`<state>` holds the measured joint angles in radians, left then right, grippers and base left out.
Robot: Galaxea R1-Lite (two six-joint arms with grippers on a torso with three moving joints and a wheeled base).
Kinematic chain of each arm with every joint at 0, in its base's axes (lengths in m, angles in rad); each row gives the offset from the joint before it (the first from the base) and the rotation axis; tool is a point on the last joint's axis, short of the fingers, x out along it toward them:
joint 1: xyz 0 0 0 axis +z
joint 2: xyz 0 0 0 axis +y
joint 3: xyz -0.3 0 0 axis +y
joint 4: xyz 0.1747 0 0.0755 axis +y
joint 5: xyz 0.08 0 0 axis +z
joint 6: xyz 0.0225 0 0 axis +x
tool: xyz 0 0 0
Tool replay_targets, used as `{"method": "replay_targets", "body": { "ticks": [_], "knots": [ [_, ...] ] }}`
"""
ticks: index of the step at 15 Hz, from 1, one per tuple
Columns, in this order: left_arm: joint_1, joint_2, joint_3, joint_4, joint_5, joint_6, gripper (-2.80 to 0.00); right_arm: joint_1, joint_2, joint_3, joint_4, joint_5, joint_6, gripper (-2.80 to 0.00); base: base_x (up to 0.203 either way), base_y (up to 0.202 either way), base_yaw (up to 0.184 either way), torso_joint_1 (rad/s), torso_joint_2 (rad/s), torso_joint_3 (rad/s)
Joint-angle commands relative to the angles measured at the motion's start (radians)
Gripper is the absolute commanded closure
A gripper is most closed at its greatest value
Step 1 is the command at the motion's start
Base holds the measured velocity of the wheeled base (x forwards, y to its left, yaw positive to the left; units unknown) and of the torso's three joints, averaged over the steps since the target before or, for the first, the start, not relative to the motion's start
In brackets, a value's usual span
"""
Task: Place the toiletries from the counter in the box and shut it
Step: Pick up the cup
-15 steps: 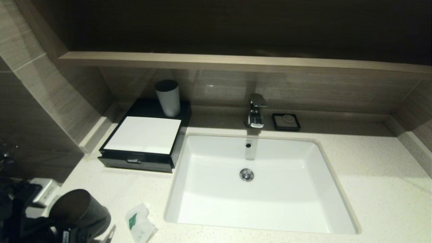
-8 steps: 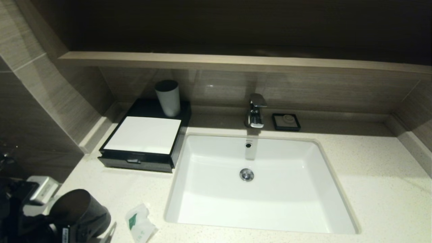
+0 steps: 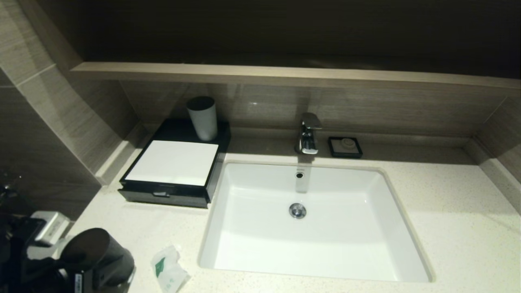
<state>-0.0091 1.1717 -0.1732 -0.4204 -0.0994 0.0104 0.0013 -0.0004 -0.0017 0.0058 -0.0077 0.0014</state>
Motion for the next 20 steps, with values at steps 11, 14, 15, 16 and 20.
{"method": "replay_targets", "body": {
  "ticks": [11, 14, 15, 16, 20],
  "knots": [
    [-0.004, -0.105, -0.031, 0.022, -0.002, -0.001, 0.00, 0.000, 0.000, 0.000, 0.000, 0.000, 0.000, 0.00, 0.000, 0.000, 0.000, 0.000, 0.00, 0.000],
    [-0.003, -0.118, -0.116, 0.107, -0.004, -0.004, 0.00, 0.000, 0.000, 0.000, 0.000, 0.000, 0.000, 0.00, 0.000, 0.000, 0.000, 0.000, 0.00, 0.000],
    [-0.003, -0.125, -0.163, 0.148, -0.007, -0.006, 0.00, 0.000, 0.000, 0.000, 0.000, 0.000, 0.000, 0.00, 0.000, 0.000, 0.000, 0.000, 0.00, 0.000],
    [-0.005, -0.127, -0.206, 0.186, -0.008, -0.007, 0.00, 0.000, 0.000, 0.000, 0.000, 0.000, 0.000, 0.00, 0.000, 0.000, 0.000, 0.000, 0.00, 0.000],
    [-0.008, -0.073, -0.382, 0.308, -0.009, -0.007, 0.00, 0.000, 0.000, 0.000, 0.000, 0.000, 0.000, 0.00, 0.000, 0.000, 0.000, 0.000, 0.00, 0.000]
  ]
}}
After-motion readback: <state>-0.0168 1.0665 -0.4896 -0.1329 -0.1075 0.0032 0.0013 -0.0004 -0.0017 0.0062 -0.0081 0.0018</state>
